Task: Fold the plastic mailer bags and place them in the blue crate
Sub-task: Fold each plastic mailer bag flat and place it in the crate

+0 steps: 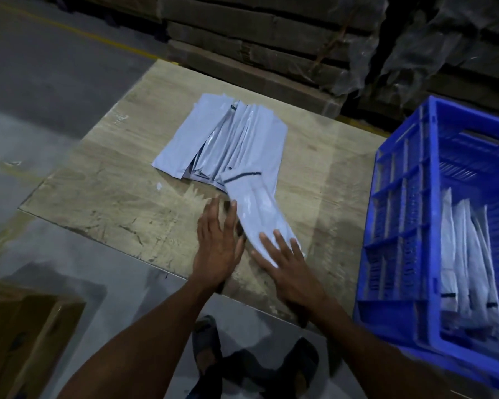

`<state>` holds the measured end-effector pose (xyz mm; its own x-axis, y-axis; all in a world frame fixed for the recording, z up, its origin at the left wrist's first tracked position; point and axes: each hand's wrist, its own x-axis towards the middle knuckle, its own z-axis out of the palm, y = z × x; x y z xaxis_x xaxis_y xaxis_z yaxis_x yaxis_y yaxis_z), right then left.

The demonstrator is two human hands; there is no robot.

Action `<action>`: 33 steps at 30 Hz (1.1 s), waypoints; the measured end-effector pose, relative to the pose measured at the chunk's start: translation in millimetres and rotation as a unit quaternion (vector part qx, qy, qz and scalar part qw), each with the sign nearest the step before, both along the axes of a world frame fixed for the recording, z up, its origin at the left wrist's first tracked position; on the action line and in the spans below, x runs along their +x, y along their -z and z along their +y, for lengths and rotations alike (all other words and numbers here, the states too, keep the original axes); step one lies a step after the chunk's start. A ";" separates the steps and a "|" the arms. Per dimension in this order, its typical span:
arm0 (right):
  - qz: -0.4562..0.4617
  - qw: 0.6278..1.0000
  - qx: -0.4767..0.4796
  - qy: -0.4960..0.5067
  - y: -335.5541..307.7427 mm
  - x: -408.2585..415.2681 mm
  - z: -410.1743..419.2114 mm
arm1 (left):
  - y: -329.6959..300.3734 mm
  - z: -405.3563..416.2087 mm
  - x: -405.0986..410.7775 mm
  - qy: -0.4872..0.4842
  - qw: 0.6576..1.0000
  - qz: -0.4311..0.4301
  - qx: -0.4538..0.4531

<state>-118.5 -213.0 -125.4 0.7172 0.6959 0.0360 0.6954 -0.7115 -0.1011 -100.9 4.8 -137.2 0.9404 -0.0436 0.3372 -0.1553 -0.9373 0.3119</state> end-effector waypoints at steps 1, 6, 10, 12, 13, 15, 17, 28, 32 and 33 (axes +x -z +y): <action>-0.008 0.999 -0.011 -0.031 -0.2 -6.2 -5.3 | -1.7 1.8 -0.4 -0.003 1.000 -0.010 -0.024; -0.012 0.990 -0.039 -0.137 -9.0 -19.6 -23.3 | -8.3 5.9 -6.5 -0.050 0.998 0.030 0.018; -0.009 0.988 -0.057 -0.142 -13.6 -12.7 -32.3 | -7.6 18.5 -16.6 -0.035 0.992 0.056 0.104; 0.003 0.991 -0.055 -0.120 -17.9 -7.7 -33.8 | -6.1 25.2 -25.5 -0.030 0.992 0.050 0.112; 0.007 0.992 -0.060 -0.112 -20.5 -5.7 -33.3 | -5.9 28.1 -30.5 -0.028 0.992 0.047 0.115; 0.020 0.992 -0.080 -0.098 -22.1 -3.5 -32.3 | -5.8 34.0 -39.6 -0.026 0.991 0.048 0.120; 0.059 0.992 -0.083 -0.077 -23.4 -3.9 -31.6 | -7.8 42.9 -44.7 -0.017 0.992 0.048 0.118; 0.031 0.980 0.102 0.168 -36.6 1.4 19.3 | -28.5 42.5 -4.8 0.152 0.984 0.013 0.095; 0.041 0.972 0.045 0.227 -13.9 8.2 55.2 | -13.1 8.0 22.2 0.232 0.966 0.079 0.086; 0.026 0.972 0.028 0.231 -7.0 5.4 55.9 | -8.1 4.6 21.4 0.237 0.963 0.097 0.089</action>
